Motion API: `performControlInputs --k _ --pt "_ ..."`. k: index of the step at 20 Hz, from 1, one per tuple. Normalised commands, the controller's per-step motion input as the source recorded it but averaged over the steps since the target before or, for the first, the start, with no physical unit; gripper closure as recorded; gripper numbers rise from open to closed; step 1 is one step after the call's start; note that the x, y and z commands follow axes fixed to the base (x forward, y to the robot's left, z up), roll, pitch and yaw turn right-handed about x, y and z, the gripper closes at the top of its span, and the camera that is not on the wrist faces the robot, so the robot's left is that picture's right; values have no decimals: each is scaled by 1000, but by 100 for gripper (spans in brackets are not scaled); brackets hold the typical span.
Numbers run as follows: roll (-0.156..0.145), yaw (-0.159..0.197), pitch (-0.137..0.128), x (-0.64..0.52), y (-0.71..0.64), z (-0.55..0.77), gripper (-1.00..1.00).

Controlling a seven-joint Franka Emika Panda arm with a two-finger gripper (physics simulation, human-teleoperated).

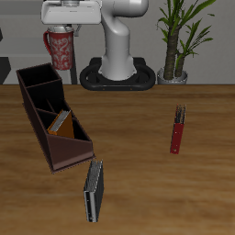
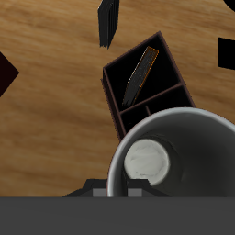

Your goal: Place the orange book into the right desk caddy's left compartment and place the red mug into the right desk caddy's right compartment

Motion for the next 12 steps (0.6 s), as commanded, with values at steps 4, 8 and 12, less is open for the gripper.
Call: performControlInputs --k 4,8,12 --pt "-24 -50 21 -132 -289 -26 100" --pt "-32 -3 -7 -207 -375 -61 100" --pt "-30 -39 2 -176 -336 -40 100"
